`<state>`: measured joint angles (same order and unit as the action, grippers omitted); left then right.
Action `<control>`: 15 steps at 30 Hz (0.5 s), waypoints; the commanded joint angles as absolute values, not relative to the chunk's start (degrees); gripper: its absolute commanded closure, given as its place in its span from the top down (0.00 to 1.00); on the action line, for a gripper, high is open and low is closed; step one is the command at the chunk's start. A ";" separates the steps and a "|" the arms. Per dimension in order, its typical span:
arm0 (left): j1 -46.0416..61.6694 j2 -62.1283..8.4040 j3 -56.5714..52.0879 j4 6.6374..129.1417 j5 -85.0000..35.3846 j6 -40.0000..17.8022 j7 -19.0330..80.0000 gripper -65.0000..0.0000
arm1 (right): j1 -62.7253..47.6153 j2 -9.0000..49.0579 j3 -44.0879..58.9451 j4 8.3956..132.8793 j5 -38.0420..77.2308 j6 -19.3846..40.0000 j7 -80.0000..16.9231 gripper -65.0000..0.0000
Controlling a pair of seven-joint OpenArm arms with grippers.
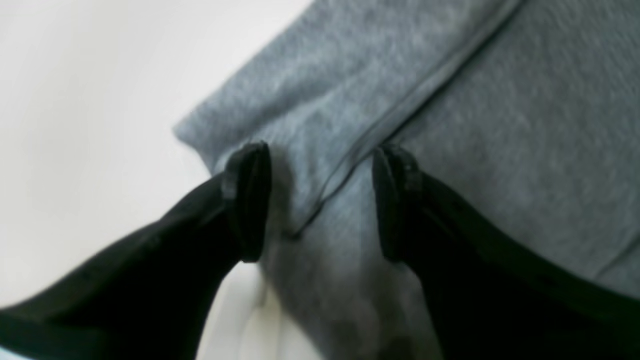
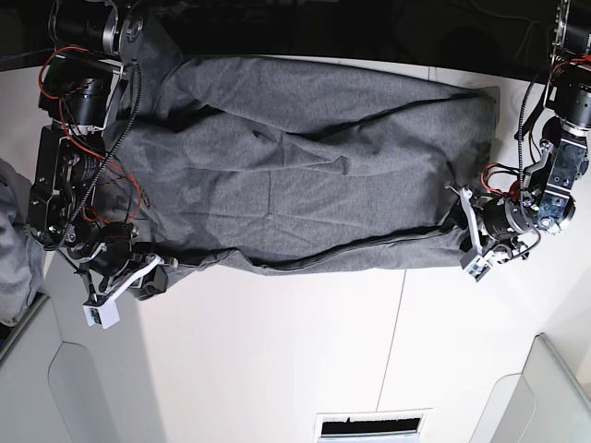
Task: Layout the t-shirt on the table in an organized manner, then fold the t-shirt properly
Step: 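Lift the shirt by the hem corners and shake it out between grippers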
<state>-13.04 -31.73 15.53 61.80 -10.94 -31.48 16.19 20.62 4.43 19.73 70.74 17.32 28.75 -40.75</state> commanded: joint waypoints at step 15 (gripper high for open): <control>-14.79 -32.80 26.46 62.76 0.27 -9.52 10.09 0.07 | 22.02 4.73 19.68 71.59 18.41 29.32 -40.56 0.00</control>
